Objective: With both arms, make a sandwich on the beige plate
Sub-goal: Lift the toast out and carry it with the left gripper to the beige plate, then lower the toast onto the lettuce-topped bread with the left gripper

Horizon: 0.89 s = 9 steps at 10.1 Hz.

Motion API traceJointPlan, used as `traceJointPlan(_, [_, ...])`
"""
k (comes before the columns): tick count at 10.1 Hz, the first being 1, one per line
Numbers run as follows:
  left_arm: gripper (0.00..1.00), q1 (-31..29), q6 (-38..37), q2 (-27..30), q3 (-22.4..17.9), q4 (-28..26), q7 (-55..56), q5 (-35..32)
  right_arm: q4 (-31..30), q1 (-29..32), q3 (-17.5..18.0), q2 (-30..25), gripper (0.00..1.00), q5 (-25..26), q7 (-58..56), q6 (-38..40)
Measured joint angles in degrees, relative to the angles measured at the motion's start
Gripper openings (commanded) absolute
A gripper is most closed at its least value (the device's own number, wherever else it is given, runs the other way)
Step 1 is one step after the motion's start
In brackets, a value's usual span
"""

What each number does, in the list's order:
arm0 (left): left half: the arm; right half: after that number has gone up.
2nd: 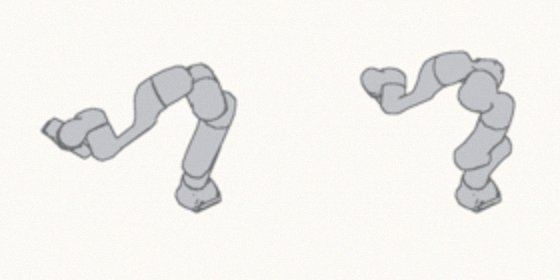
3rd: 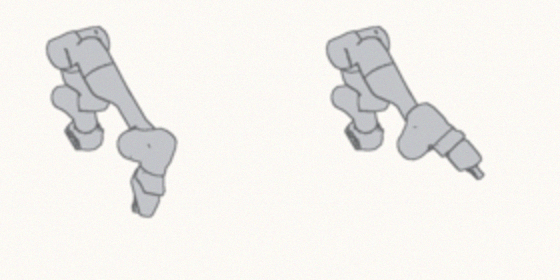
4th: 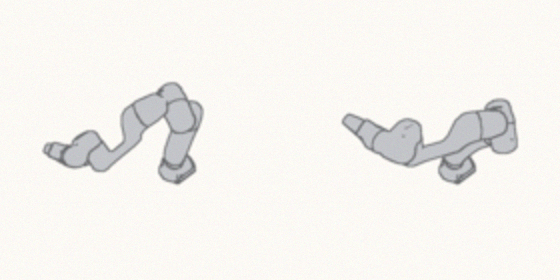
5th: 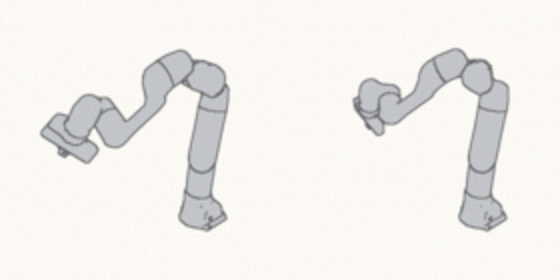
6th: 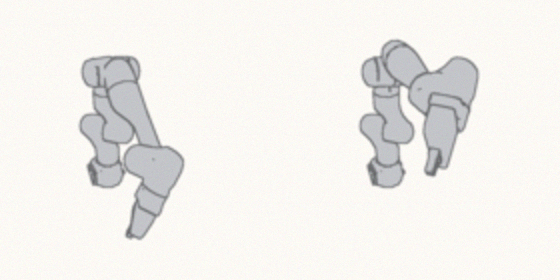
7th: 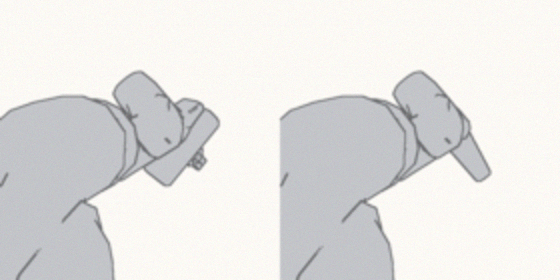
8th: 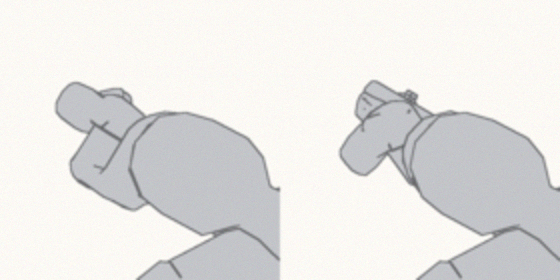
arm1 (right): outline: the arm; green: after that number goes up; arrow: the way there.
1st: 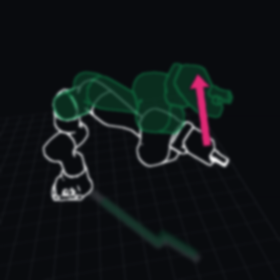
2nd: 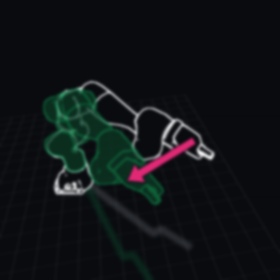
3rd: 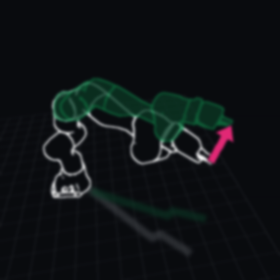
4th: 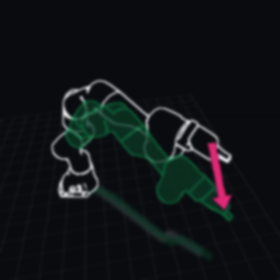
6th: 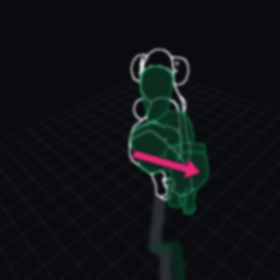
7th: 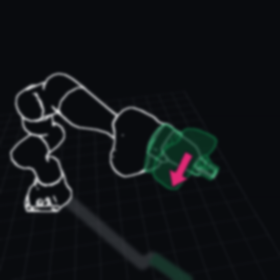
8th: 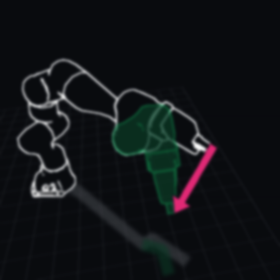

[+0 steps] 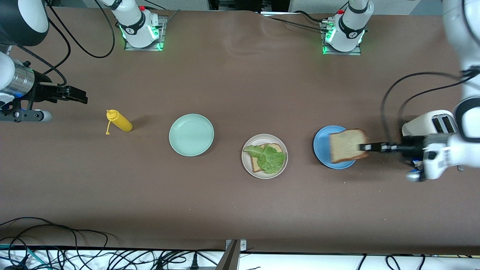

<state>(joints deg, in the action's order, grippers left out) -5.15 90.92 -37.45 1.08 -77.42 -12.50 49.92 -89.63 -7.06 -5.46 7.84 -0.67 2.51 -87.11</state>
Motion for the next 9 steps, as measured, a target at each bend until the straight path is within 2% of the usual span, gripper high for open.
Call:
traceJointPlan(2, [0.00, 1.96, 4.21, -2.25, 2.81, 0.44, -3.26, 5.92, 0.00, 0.00, 0.02, 0.00, 1.00, 0.00, 0.00, -0.01])
traceJointPlan(7, [0.00, 11.88, 19.31, -6.04, 3.13, 0.44, -5.09, 14.88, -0.01, 0.02, 0.04, 0.00, 1.00, 0.00, 0.00, -0.02])
traceJointPlan(9, [0.00, 13.79, 21.34, -7.60, 3.12, -0.14, -3.99, 17.28, -0.01, 0.02, 0.05, 0.00, 1.00, 0.00, 0.00, -0.02])
